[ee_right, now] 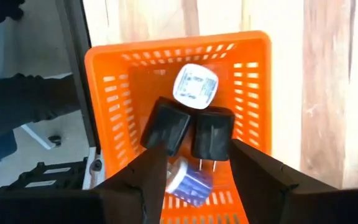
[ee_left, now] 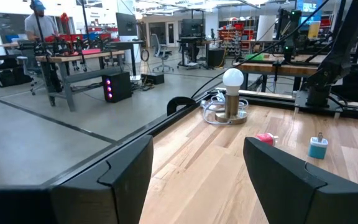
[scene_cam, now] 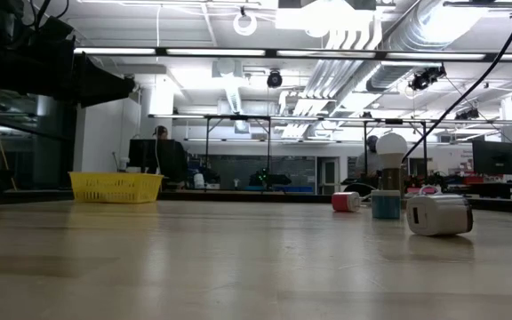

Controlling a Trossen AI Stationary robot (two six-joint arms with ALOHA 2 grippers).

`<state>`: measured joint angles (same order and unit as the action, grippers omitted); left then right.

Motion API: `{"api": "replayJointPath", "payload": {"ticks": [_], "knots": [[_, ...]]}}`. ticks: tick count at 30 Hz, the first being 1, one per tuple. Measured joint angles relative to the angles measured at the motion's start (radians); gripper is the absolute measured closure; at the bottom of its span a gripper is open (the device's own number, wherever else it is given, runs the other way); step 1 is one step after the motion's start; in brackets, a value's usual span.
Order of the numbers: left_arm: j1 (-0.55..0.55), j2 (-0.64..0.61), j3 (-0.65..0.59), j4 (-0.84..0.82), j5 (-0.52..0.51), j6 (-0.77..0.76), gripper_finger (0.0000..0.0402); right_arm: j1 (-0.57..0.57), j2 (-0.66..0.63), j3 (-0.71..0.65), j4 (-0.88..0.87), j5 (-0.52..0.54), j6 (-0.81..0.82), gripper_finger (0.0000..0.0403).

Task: Pick & Place Office items
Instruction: Put the white charger adapter into the orange bin

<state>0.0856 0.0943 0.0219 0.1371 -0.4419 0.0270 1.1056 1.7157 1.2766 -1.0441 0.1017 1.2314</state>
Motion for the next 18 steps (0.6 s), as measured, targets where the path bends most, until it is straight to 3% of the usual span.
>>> {"api": "replayJointPath", "payload": {"ticks": [8, 18], "knots": [[0.0, 0.0, 0.0, 0.0, 0.0, 0.0, 0.0159, -0.041, -0.048, 0.0, -0.023, 0.018, -0.065, 0.0252], [0.0, 0.0, 0.0, 0.0, 0.0, 0.0, 0.0159, -0.155, -0.062, 0.001, -0.008, 0.098, -0.327, 0.0253]]}}
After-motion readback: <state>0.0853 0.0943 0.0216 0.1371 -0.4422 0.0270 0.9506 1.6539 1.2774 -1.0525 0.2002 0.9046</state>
